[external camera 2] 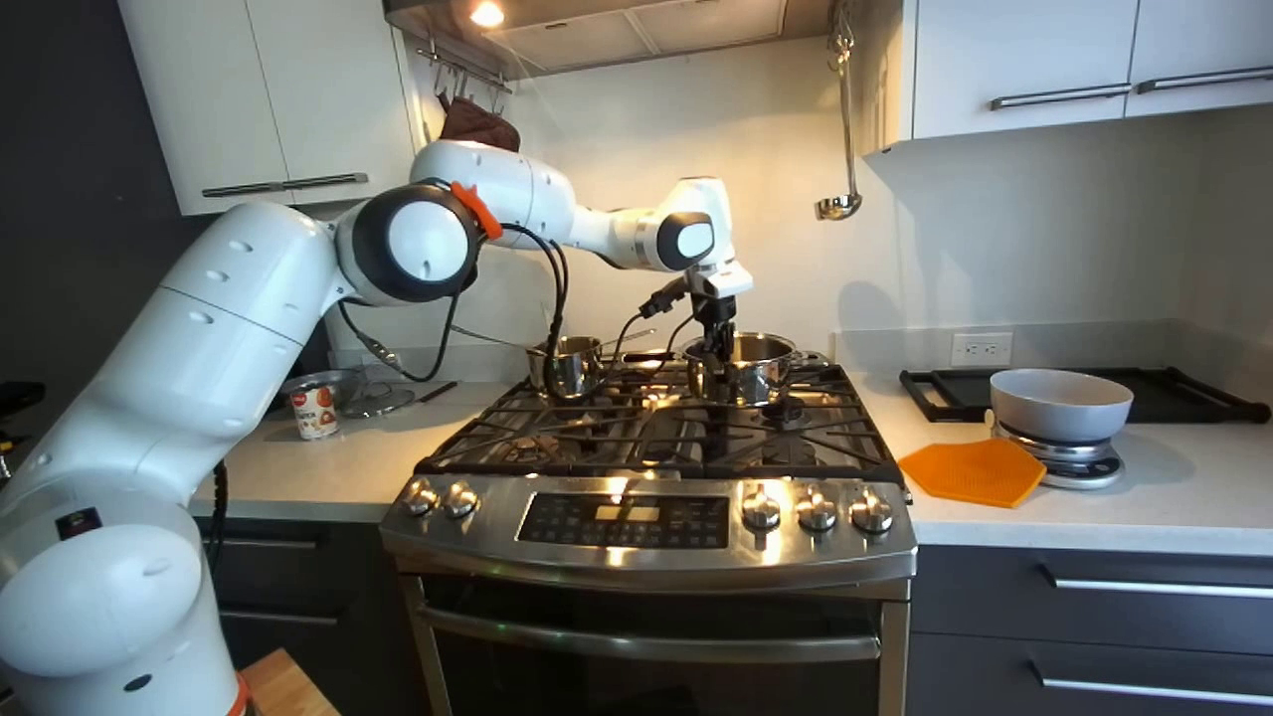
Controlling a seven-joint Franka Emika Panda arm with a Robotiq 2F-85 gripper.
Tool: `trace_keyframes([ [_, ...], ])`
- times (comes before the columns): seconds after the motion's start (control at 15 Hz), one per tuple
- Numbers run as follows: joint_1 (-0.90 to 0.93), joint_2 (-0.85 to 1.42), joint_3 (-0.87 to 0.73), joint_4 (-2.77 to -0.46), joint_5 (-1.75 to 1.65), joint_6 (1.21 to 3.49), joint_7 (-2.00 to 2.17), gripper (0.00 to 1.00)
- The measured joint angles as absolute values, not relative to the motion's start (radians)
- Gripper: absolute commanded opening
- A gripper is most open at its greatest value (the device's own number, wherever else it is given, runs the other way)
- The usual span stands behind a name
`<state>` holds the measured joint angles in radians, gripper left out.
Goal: Move the pot to the right-front stove plate
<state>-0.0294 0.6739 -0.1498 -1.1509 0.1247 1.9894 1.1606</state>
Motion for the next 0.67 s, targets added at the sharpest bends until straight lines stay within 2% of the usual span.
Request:
trace_keyframes([
  [0.67,-0.023,0.756,-0.134,-1.043,0.127,2.058,1.307,0.02],
])
